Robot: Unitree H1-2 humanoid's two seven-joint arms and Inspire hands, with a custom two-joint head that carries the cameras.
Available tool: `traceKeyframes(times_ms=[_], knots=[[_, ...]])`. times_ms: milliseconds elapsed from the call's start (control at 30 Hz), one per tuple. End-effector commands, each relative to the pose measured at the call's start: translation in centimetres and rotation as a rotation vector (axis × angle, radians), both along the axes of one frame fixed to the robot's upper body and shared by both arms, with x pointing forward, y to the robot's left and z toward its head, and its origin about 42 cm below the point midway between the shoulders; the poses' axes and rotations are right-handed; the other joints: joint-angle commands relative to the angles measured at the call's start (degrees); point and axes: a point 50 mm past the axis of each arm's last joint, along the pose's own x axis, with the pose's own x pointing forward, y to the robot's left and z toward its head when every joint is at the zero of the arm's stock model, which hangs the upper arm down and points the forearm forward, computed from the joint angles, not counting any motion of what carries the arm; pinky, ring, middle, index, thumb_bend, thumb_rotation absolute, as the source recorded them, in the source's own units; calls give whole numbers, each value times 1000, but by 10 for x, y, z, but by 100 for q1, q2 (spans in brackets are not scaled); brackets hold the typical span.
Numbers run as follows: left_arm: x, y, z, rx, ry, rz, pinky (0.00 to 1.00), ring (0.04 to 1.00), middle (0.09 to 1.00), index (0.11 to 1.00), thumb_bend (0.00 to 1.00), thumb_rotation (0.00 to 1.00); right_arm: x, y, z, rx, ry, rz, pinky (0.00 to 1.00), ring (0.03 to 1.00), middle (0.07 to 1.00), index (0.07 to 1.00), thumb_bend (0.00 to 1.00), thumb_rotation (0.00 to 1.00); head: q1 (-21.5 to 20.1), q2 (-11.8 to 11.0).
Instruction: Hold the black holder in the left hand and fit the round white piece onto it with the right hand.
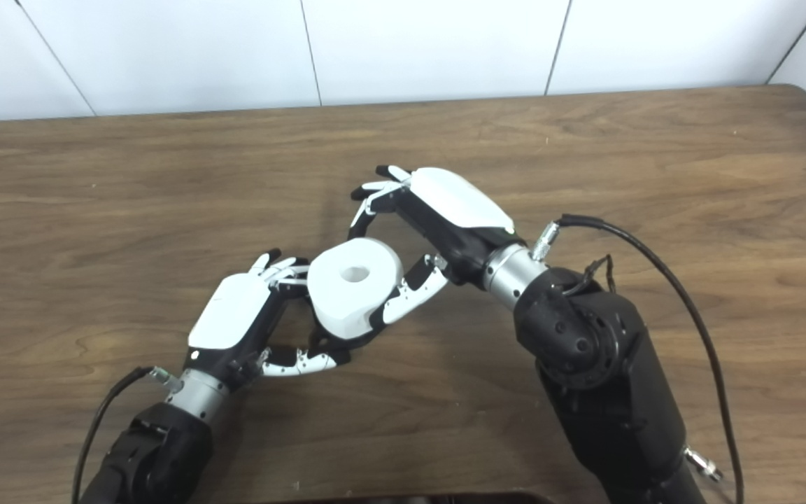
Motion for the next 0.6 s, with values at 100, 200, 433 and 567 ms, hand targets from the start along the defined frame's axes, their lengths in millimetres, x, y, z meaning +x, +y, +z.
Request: traceKeyframes(times_ms=[100, 200, 433, 567], knots=[[3, -1, 0, 25, -6, -14, 1000, 888, 805, 487, 520, 53, 2, 5, 11, 26, -67, 11, 1000, 982, 864, 481, 525, 137, 0, 1], [3, -2, 0, 26, -5, -12, 1000, 884, 803, 487, 520, 53, 1, 6, 11, 30, -65, 8, 1000, 980, 864, 481, 525, 137, 9, -20], [1, -2, 0, 22, -1, -15, 1000, 887, 804, 487, 521, 52, 1, 8, 9, 29, -62, 7, 1000, 981, 866, 482, 525, 137, -27, -15], [1, -2, 0, 23, 0, -15, 1000, 888, 805, 487, 521, 53, 2, 7, 7, 21, -63, 4, 1000, 979, 864, 481, 525, 137, -33, -23]])
